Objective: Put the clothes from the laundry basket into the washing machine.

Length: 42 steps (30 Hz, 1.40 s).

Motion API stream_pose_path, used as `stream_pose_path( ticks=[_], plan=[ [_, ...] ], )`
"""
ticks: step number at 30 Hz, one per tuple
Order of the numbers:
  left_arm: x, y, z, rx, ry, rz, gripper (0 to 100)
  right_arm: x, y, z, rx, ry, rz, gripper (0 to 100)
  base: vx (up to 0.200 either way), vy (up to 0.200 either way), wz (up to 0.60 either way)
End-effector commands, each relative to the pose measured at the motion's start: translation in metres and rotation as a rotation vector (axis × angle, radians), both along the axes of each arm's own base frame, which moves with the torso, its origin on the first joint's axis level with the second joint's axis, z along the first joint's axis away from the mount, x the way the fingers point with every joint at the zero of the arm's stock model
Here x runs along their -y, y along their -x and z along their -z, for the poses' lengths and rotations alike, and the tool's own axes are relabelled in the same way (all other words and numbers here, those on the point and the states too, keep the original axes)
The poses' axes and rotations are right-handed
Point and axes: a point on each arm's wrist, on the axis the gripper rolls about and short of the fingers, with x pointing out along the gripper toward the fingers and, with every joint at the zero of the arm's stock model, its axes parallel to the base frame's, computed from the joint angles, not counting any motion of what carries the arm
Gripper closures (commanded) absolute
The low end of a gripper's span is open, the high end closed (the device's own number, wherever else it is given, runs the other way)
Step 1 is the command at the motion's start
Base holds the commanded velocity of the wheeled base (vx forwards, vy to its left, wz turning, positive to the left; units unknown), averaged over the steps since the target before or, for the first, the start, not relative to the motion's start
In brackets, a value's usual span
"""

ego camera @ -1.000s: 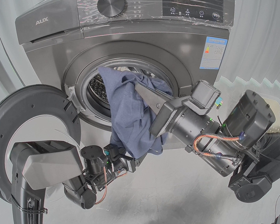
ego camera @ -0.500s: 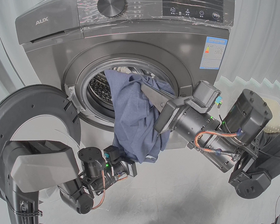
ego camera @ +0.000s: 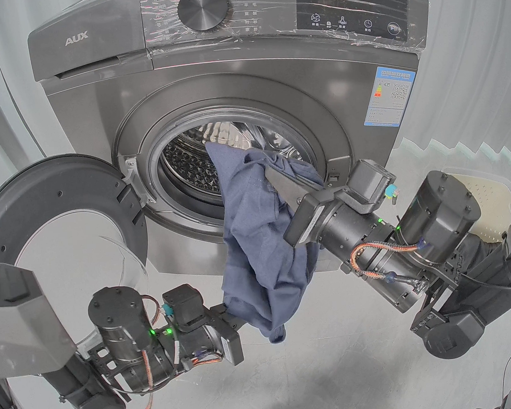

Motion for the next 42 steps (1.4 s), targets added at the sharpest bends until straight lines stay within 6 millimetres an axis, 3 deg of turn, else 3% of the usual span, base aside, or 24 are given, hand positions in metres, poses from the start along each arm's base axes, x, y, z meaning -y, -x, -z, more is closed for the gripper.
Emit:
stream_pose_path(
  ticks=[1, 9, 10, 16, 19, 26, 34, 42],
  plan=[
    [-0.011, 0.024, -0.033, 0.094, 0.057, 0.040, 100, 0.000, -0.010, 0.022, -0.047, 0.050, 0.020, 100, 0.000, 0.000, 0.00],
    [-0.012, 0.025, -0.037, 0.111, 0.067, 0.054, 100, 0.000, -0.008, 0.034, -0.073, 0.078, 0.017, 100, 0.000, 0.000, 0.00],
    [-0.012, 0.024, -0.037, 0.114, 0.069, 0.052, 100, 0.001, -0.007, 0.035, -0.076, 0.081, 0.017, 0, 0.000, 0.000, 0.00],
    [-0.010, 0.016, -0.047, 0.148, 0.105, 0.029, 100, 0.003, 0.001, 0.046, -0.107, 0.131, 0.007, 0, 0.000, 0.000, 0.00],
    [-0.013, 0.002, -0.059, 0.195, 0.136, -0.014, 100, 0.004, 0.010, 0.055, -0.127, 0.178, -0.008, 0, 0.000, 0.000, 0.00],
    [-0.016, -0.017, -0.065, 0.225, 0.158, -0.097, 100, 0.005, 0.016, 0.065, -0.152, 0.213, -0.021, 0, 0.000, 0.000, 0.00],
    [-0.012, -0.030, -0.068, 0.242, 0.178, -0.169, 100, 0.009, 0.018, 0.072, -0.175, 0.238, -0.018, 0, 0.000, 0.000, 0.00],
    [-0.009, -0.036, -0.085, 0.296, 0.226, -0.198, 100, 0.015, 0.026, 0.087, -0.216, 0.292, -0.029, 0, 0.000, 0.000, 0.00]
  ],
)
